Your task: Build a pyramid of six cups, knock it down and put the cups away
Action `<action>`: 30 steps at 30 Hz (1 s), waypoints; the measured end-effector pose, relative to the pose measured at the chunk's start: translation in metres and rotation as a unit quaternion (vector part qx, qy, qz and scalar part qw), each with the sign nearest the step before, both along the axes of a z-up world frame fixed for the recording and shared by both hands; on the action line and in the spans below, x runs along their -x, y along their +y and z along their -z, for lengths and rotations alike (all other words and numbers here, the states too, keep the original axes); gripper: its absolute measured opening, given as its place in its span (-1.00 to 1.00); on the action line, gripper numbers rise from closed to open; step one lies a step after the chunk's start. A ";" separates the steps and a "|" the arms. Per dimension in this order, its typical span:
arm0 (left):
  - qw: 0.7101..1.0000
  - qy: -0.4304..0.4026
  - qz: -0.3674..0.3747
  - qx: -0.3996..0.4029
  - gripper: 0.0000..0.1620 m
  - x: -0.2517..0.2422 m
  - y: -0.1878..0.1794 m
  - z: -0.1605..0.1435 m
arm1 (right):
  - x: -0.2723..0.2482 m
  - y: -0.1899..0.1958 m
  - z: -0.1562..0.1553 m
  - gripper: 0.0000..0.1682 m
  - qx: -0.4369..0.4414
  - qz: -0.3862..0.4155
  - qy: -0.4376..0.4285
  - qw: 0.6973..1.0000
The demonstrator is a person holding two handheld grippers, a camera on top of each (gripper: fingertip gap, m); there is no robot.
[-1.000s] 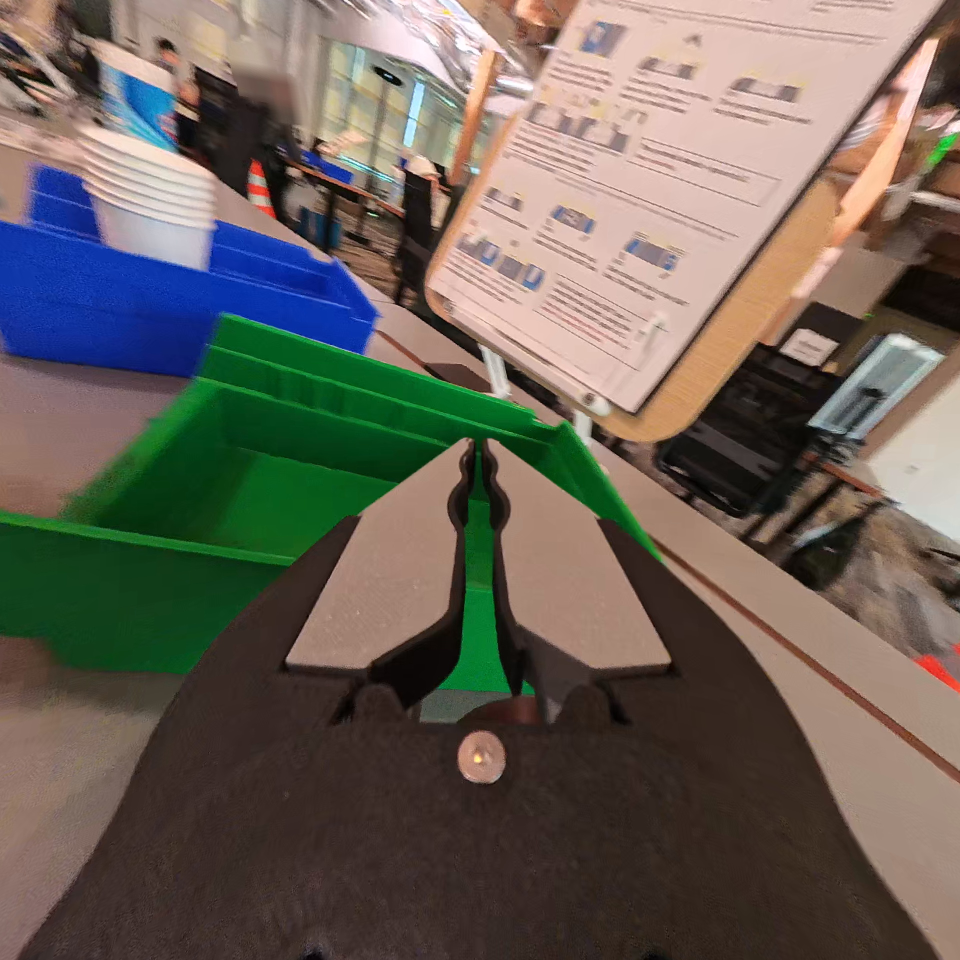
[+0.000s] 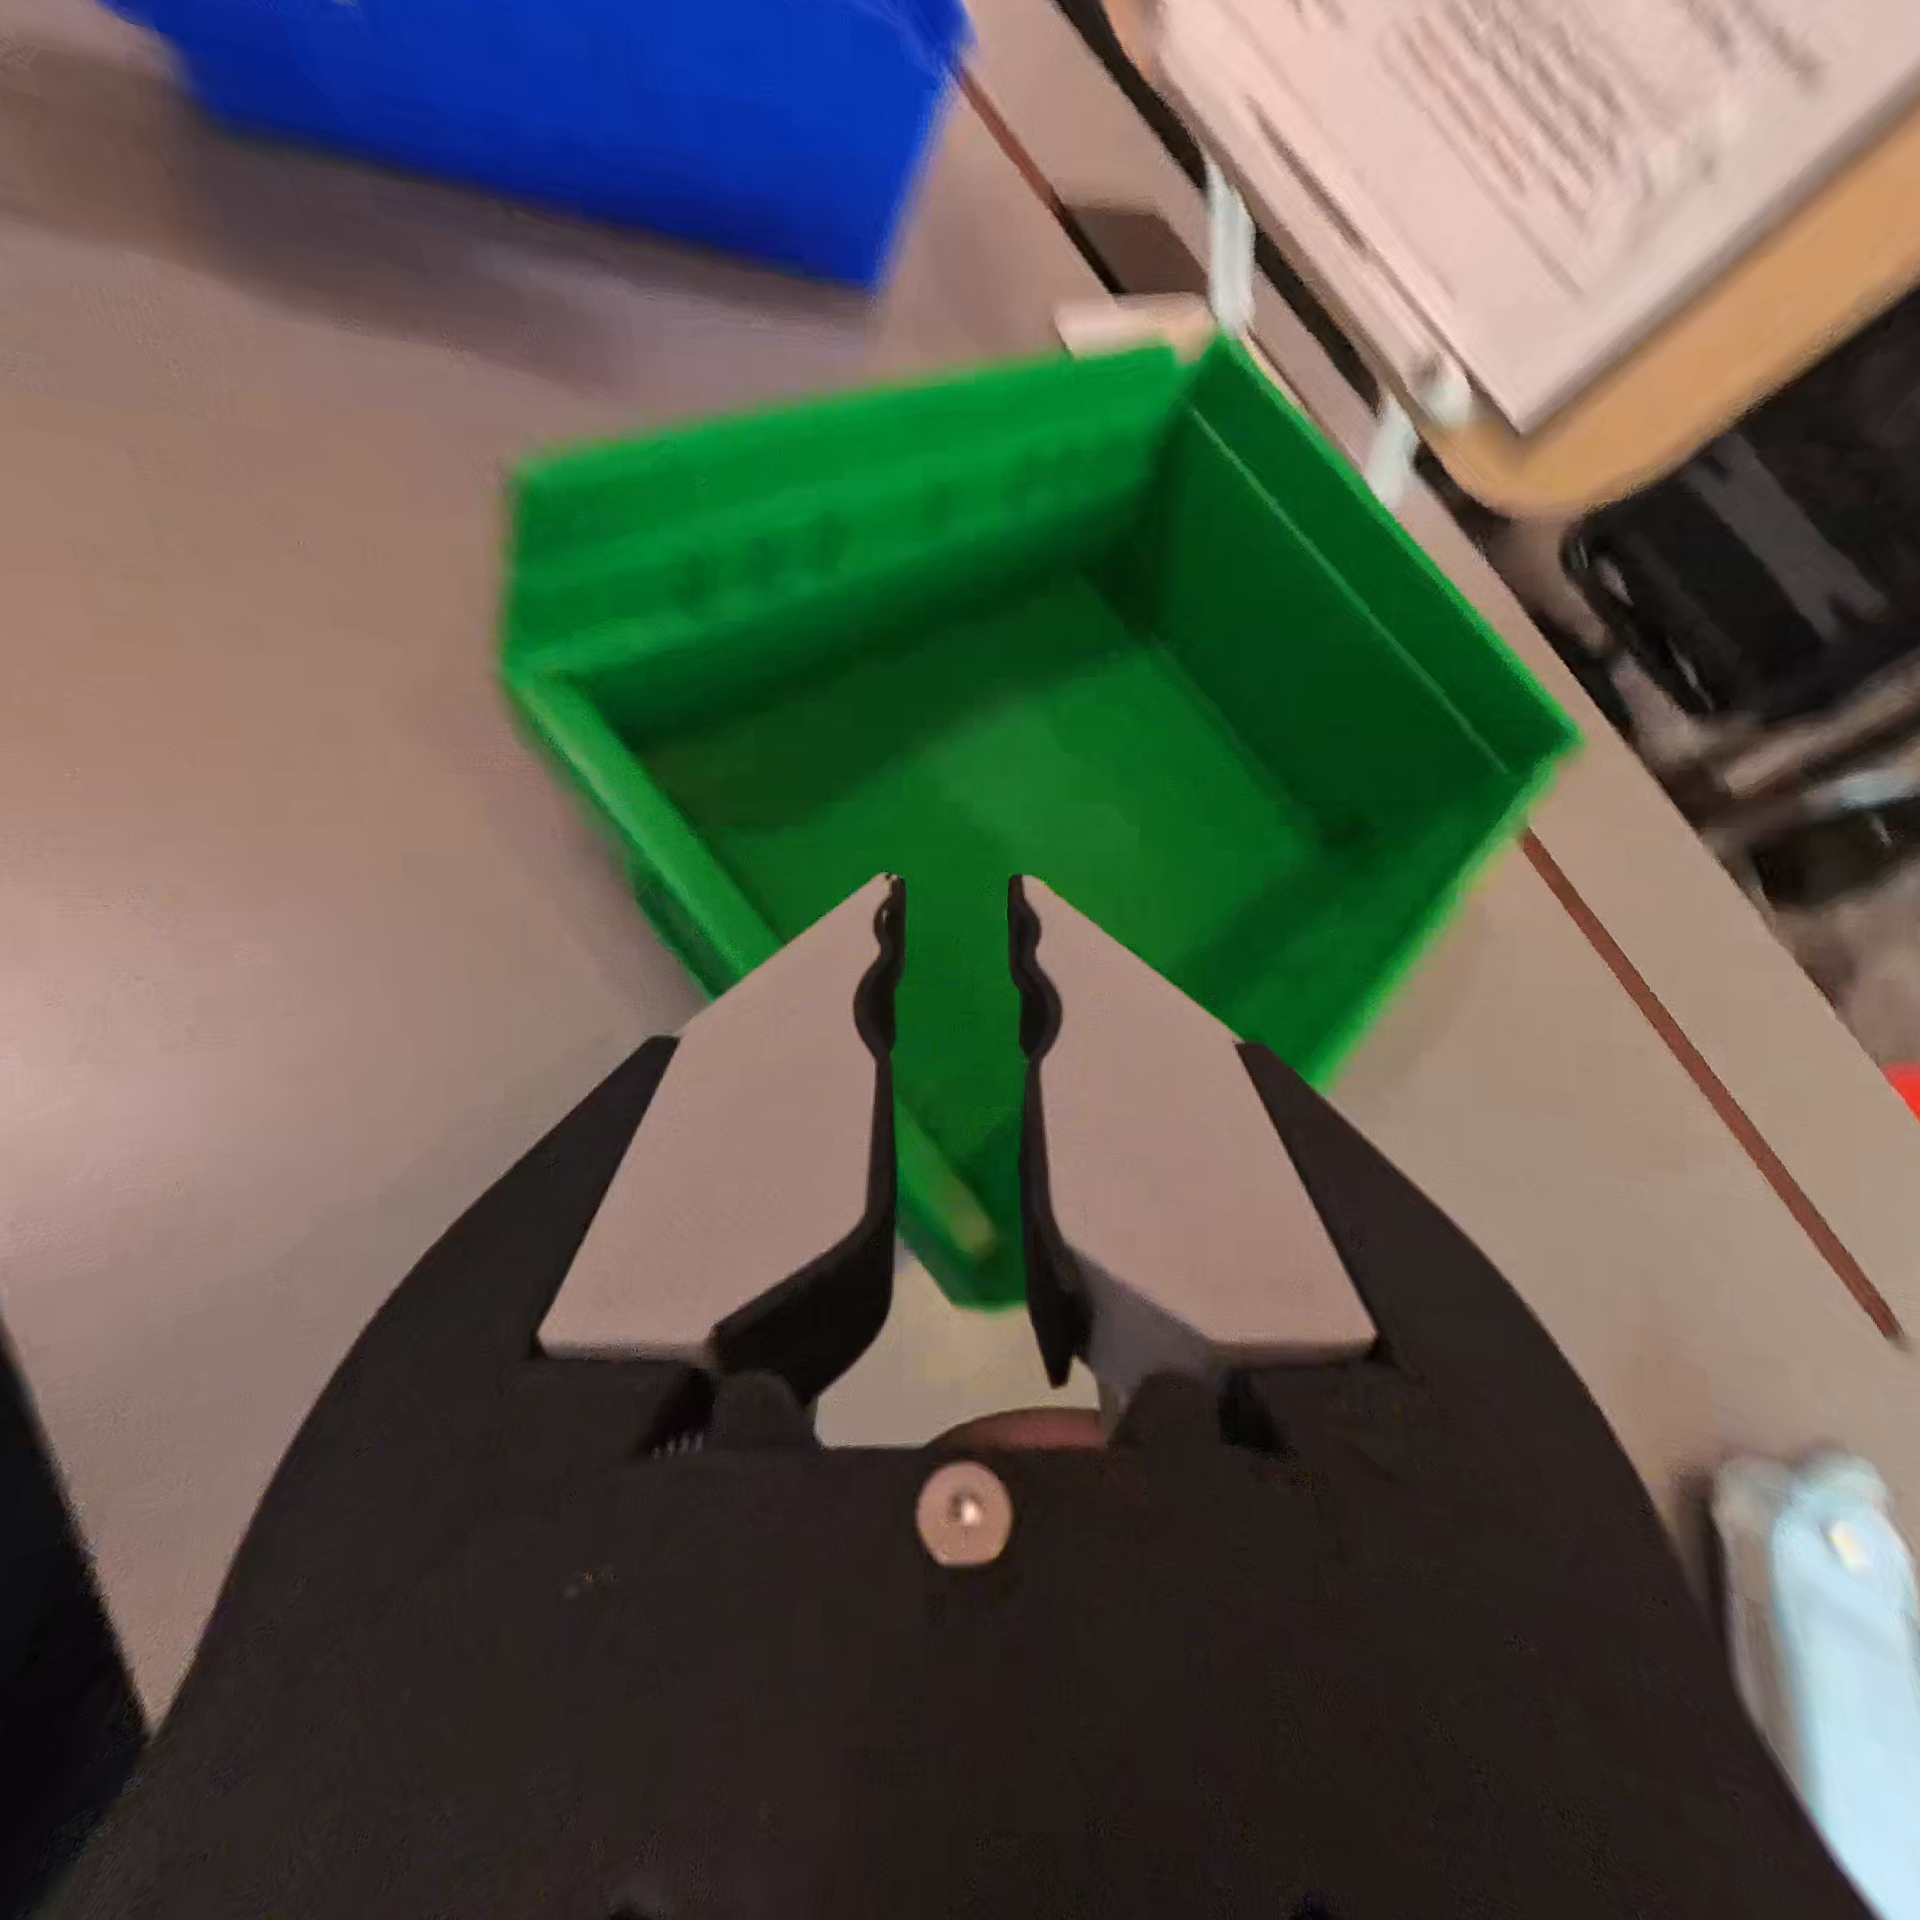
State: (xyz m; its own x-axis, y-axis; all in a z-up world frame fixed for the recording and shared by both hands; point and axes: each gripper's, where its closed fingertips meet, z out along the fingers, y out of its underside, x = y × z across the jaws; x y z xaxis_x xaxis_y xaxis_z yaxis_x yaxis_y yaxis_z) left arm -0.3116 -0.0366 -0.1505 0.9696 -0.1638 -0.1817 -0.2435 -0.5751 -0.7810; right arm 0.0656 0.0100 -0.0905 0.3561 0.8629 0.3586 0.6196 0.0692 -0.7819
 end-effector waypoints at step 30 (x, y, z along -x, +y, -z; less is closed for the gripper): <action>0.996 0.003 -0.079 -0.038 -0.80 0.016 0.019 -0.001 | 0.006 0.032 0.068 -0.93 -0.012 0.148 -0.024 0.989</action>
State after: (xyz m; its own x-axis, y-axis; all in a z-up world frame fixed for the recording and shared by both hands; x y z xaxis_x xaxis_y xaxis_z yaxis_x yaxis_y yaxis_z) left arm -0.3273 -0.0175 -0.1490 0.9811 0.0055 -0.1934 -0.1593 -0.5451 -0.8231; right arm 0.0592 0.0417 -0.1580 0.5734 0.7144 0.4010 0.6519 -0.1015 -0.7515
